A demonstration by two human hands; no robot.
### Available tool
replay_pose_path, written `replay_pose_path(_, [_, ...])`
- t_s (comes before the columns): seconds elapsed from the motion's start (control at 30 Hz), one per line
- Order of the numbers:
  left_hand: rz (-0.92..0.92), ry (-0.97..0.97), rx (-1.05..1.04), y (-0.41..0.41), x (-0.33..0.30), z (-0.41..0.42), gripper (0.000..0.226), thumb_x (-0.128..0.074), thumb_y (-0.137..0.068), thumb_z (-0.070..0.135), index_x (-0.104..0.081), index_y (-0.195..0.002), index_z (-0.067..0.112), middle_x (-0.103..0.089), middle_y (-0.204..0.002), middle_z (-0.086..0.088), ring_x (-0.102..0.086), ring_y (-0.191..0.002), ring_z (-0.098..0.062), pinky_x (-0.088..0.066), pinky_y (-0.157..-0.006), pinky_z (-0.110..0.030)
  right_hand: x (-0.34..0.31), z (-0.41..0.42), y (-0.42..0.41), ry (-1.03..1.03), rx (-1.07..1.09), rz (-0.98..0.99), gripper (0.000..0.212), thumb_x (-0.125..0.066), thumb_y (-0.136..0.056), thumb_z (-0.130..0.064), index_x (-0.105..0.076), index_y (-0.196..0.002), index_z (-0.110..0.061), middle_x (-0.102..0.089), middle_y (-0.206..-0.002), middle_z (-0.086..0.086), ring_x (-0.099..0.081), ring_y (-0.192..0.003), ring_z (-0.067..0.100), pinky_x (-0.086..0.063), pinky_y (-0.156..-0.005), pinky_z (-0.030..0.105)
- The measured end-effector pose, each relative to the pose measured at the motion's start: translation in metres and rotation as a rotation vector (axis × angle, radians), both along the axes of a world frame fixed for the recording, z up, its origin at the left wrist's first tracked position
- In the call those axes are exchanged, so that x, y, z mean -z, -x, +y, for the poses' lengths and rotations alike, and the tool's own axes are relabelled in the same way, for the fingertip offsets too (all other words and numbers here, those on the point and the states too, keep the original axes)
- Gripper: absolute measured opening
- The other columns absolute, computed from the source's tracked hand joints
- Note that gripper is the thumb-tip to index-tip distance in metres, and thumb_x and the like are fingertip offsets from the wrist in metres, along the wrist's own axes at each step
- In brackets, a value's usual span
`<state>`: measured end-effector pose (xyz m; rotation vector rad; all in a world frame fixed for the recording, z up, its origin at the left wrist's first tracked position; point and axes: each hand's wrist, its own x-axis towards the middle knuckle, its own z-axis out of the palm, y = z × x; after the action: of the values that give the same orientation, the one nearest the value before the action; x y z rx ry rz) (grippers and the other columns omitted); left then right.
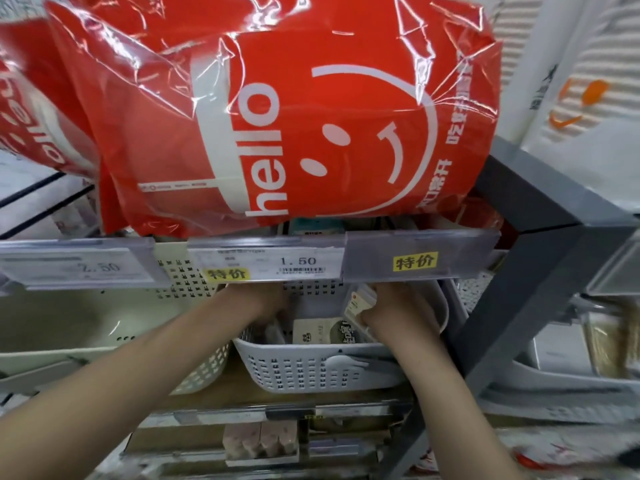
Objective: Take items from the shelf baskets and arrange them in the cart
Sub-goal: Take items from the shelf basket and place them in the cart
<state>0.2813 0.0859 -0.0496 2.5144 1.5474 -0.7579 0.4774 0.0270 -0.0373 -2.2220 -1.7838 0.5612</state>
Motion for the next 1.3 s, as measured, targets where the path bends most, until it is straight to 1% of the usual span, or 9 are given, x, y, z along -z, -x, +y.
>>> replay_pose_path(0.23, [-0.159, -0.117, 0.018, 0.017, -0.013, 0.006, 0.029, -0.054, -0.09, 0.012, -0.056, -0.117, 0.021, -0.055, -0.128, -0.002, -0.052, -0.113, -0.02, -0.042, -0.097, -0.032, -0.003, -0.003, 0.003, -0.116, 0.048, 0.113, 0.029, -0.057, -0.09, -0.02, -0.053, -0.119, -0.02, -0.063, -0.113, 0.007, -0.062, -0.098, 0.03, -0.04, -0.066, 0.029])
replay_pose_path(0.37, [-0.396, -0.164, -0.05, 0.029, -0.027, -0.004, 0.012, -0.059, -0.09, 0.02, -0.055, -0.102, 0.02, -0.057, -0.108, 0.003, -0.054, -0.1, -0.018, -0.041, -0.083, -0.025, -0.004, -0.007, 0.005, -0.227, -0.013, 0.105, 0.033, -0.06, -0.089, -0.025, -0.052, -0.121, -0.021, -0.061, -0.12, 0.006, -0.061, -0.104, 0.03, -0.04, -0.069, 0.029])
replay_pose_path(0.47, [-0.621, -0.139, -0.14, 0.032, -0.034, -0.02, 0.032, -0.061, -0.09, 0.025, -0.054, -0.12, 0.017, -0.056, -0.117, 0.007, -0.053, -0.109, -0.013, -0.042, -0.088, -0.024, -0.004, -0.007, 0.005, -0.269, -0.016, 0.103, 0.033, -0.061, -0.089, -0.025, -0.052, -0.12, -0.018, -0.061, -0.119, 0.007, -0.062, -0.101, 0.03, -0.039, -0.068, 0.029])
replay_pose_path(0.53, [-0.765, -0.169, -0.196, 0.032, -0.034, -0.035, 0.036, -0.063, -0.089, 0.032, -0.053, -0.123, 0.027, -0.052, -0.116, 0.019, -0.049, -0.106, -0.003, -0.036, -0.075, -0.008, -0.003, -0.007, 0.005, -0.308, -0.016, 0.102, 0.029, -0.061, -0.089, -0.024, -0.053, -0.116, -0.017, -0.063, -0.115, 0.008, -0.061, -0.1, 0.03, -0.038, -0.068, 0.028])
replay_pose_path(0.73, [-1.056, -0.488, -0.172, 0.027, -0.027, -0.088, 0.022, -0.069, -0.082, 0.039, -0.06, -0.102, 0.037, -0.057, -0.097, 0.031, -0.054, -0.092, 0.01, -0.043, -0.076, -0.012, -0.005, -0.013, 0.007, -0.5, -0.078, 0.091, 0.007, -0.06, -0.088, -0.021, -0.055, -0.086, -0.015, -0.053, -0.071, -0.002, -0.055, -0.07, 0.023, -0.032, -0.053, 0.028])
replay_pose_path(0.83, [-1.186, -0.62, -0.176, 0.028, -0.026, -0.114, 0.031, -0.066, -0.08, 0.046, -0.061, -0.107, 0.031, -0.06, -0.105, 0.025, -0.056, -0.099, 0.007, -0.042, -0.083, -0.01, -0.002, -0.019, 0.009, -0.612, -0.257, 0.25, 0.01, -0.064, -0.088, -0.015, -0.067, -0.098, -0.014, -0.065, -0.086, 0.001, -0.055, -0.079, 0.016, -0.044, -0.065, 0.028])
replay_pose_path(1.03, [-1.377, -0.78, -0.368, 0.042, -0.023, -0.181, 0.027, -0.065, -0.077, 0.043, -0.063, -0.103, 0.037, -0.066, -0.103, 0.02, -0.061, -0.1, 0.002, -0.045, -0.084, -0.01, -0.002, -0.039, 0.018, -0.734, -0.437, 0.534, 0.038, -0.073, -0.081, -0.007, -0.064, -0.111, -0.029, -0.056, -0.101, -0.012, -0.05, -0.1, -0.004, -0.028, -0.086, -0.004])
replay_pose_path(1.13, [-1.521, -0.837, -0.583, 0.056, -0.015, -0.214, 0.022, -0.071, -0.075, 0.043, -0.066, -0.096, 0.04, -0.07, -0.097, 0.014, -0.065, -0.089, -0.004, -0.05, -0.074, -0.014, -0.008, -0.047, 0.031, -0.789, -0.581, 0.586, 0.051, -0.076, -0.077, -0.001, -0.059, -0.113, -0.033, -0.059, -0.109, -0.014, -0.044, -0.108, -0.018, -0.029, -0.091, -0.001])
replay_pose_path(1.3, [-1.675, -0.975, -0.898, 0.077, 0.007, -0.263, 0.014, -0.066, -0.077, 0.025, -0.07, -0.087, 0.035, -0.072, -0.087, 0.007, -0.066, -0.072, -0.005, -0.049, -0.055, -0.011, -0.005, -0.078, 0.07, -0.787, -0.818, 0.65, 0.054, -0.076, -0.077, -0.013, -0.054, -0.12, -0.038, -0.057, -0.114, -0.027, -0.048, -0.11, -0.011, -0.032, -0.096, 0.005])
